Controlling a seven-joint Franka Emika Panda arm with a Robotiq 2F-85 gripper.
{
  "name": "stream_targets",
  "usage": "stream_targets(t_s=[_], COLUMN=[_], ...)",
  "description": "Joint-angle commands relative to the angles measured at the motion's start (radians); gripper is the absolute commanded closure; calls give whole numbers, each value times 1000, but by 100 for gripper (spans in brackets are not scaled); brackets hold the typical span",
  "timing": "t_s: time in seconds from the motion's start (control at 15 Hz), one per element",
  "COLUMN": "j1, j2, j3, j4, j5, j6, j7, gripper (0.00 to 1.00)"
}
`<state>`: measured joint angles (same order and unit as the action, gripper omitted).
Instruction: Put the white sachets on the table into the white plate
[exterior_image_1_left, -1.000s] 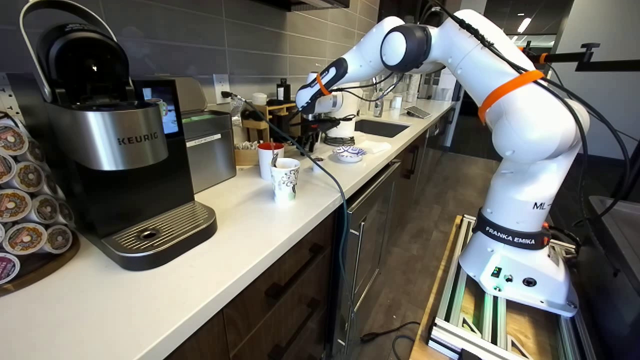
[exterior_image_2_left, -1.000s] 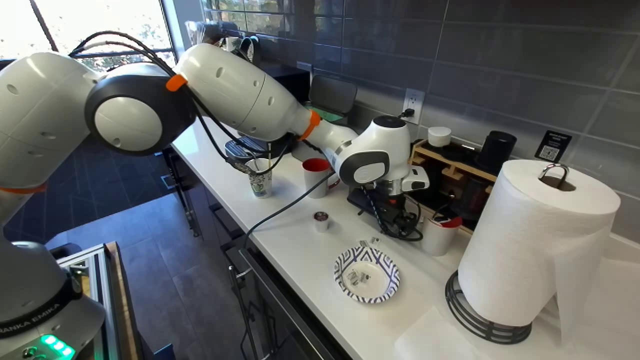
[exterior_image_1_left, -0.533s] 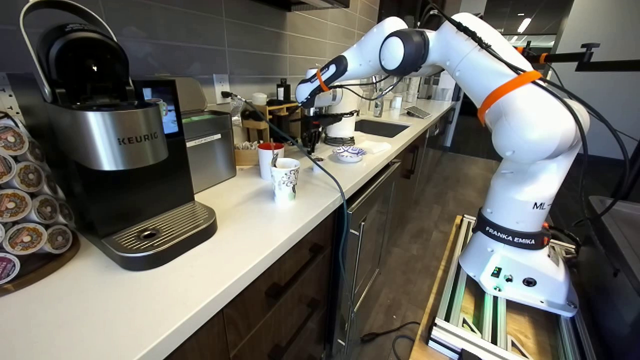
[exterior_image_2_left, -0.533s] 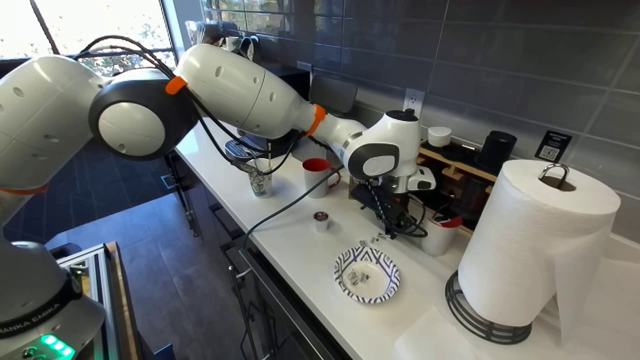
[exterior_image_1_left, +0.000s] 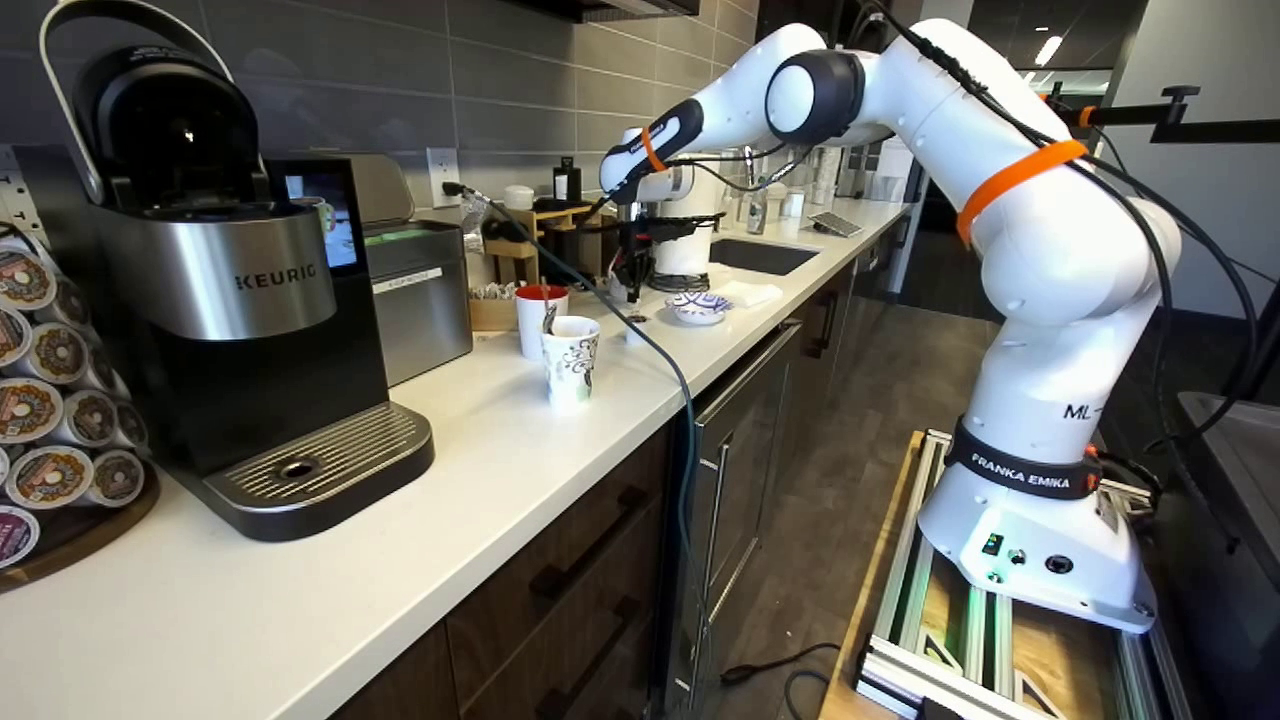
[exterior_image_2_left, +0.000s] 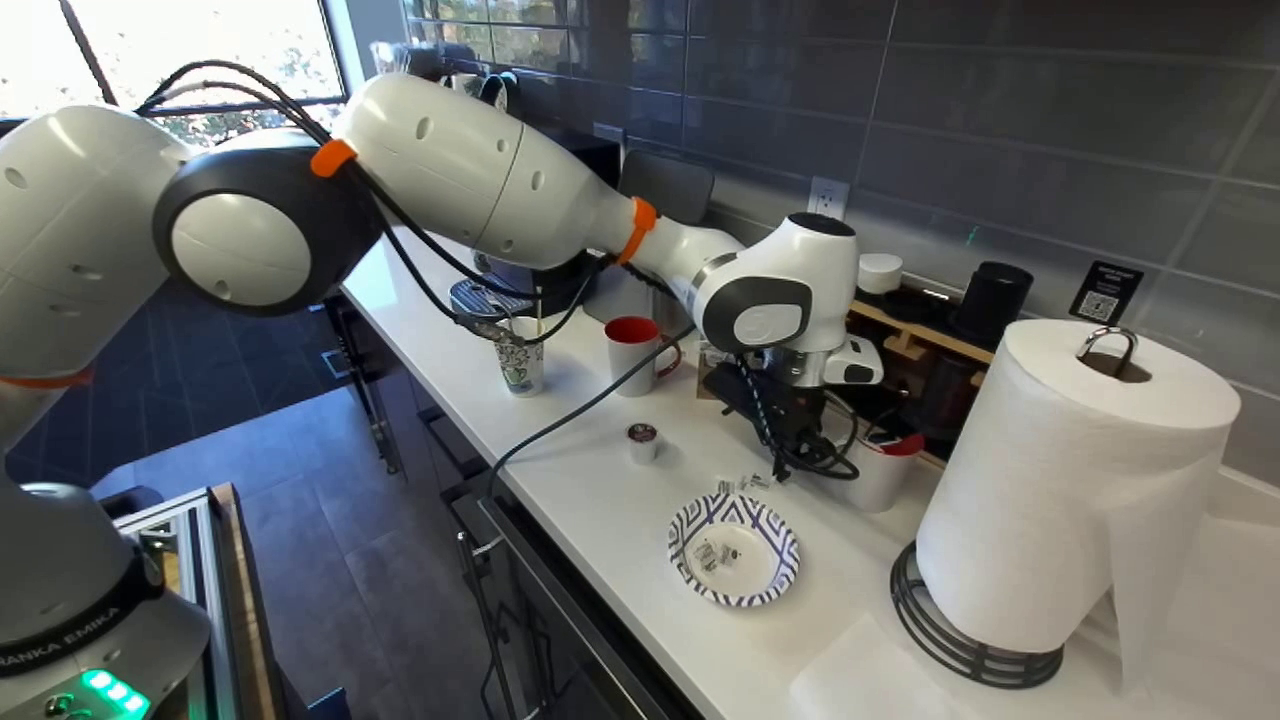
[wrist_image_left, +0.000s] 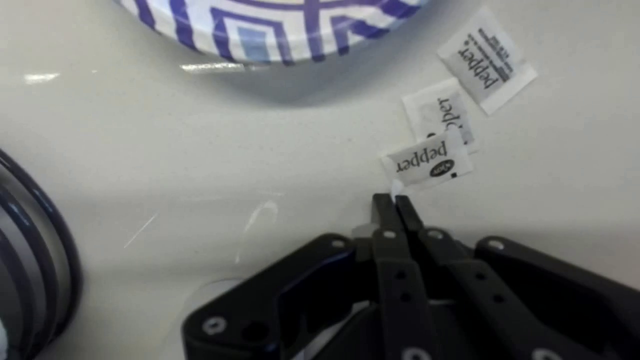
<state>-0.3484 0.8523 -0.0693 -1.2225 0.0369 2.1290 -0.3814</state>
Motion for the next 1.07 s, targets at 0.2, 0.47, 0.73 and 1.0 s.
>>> stream_targets(t_s=[0.2, 0.47, 0.73, 1.0], j1=[-99, -132, -131, -127], j2=[-223, -305, -334, -356], j3=[48, 16, -14, -19], j4=[-225, -327, -415, -474], j5=[113, 104, 84, 96], j6=[12, -24, -44, -38], j7=[-141, -199, -250, -275], gripper=[99, 99, 99, 57])
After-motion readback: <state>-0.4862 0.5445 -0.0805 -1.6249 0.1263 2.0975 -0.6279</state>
